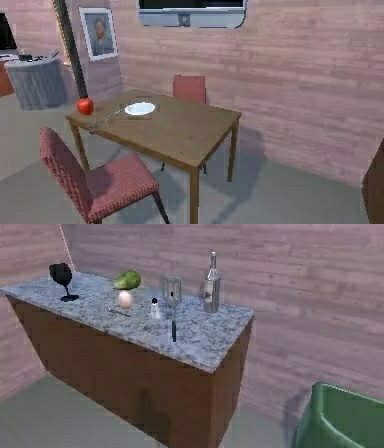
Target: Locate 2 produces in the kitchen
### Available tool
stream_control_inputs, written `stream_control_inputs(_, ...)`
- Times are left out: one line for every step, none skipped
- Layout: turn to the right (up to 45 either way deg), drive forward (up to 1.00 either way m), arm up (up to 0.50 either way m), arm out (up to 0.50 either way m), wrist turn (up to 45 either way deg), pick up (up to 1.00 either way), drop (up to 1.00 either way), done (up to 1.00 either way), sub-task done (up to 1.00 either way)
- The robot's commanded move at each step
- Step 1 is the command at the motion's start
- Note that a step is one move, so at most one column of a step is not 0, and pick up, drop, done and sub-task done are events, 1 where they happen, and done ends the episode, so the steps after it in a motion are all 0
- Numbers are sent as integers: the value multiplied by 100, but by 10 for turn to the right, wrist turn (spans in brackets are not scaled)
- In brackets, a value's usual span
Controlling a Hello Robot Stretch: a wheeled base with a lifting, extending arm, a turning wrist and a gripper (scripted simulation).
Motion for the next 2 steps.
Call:
stream_control_inputs(-390,0,0,0,0,0,0,0,0)
stream_control_inputs(0,25,0,0,0,0,0,0,0)
